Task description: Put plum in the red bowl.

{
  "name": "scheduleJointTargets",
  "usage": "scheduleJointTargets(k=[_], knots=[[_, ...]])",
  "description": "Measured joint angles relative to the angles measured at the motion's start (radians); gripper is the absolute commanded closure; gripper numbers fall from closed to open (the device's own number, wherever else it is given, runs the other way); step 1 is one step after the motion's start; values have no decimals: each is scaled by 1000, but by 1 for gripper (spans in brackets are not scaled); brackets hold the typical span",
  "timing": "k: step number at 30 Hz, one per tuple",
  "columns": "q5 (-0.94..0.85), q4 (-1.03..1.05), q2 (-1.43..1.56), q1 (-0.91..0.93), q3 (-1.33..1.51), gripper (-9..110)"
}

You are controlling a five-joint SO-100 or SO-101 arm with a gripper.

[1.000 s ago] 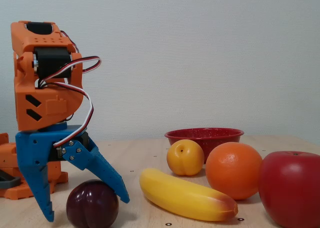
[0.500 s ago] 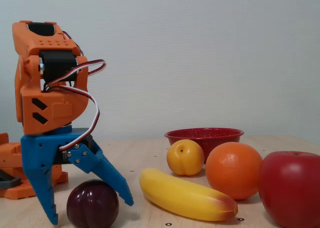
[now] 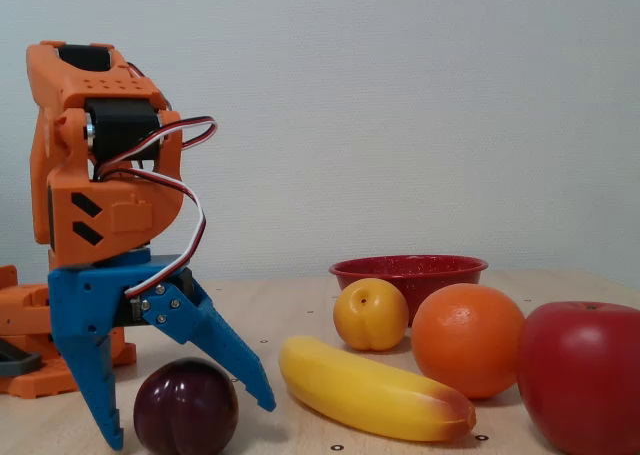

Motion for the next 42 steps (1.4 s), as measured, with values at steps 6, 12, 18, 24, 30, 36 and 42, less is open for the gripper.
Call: scheduleJointTargets(k=[6, 12, 18, 24, 30, 36, 42], knots=[[0, 0, 0, 0, 0, 55], [0, 0, 0, 0, 0, 57], [0, 0, 0, 0, 0, 59], [0, 0, 0, 0, 0, 63], [0, 0, 0, 0, 0, 74], [0, 0, 0, -15, 0, 80], [-2, 0, 0, -17, 0, 102]])
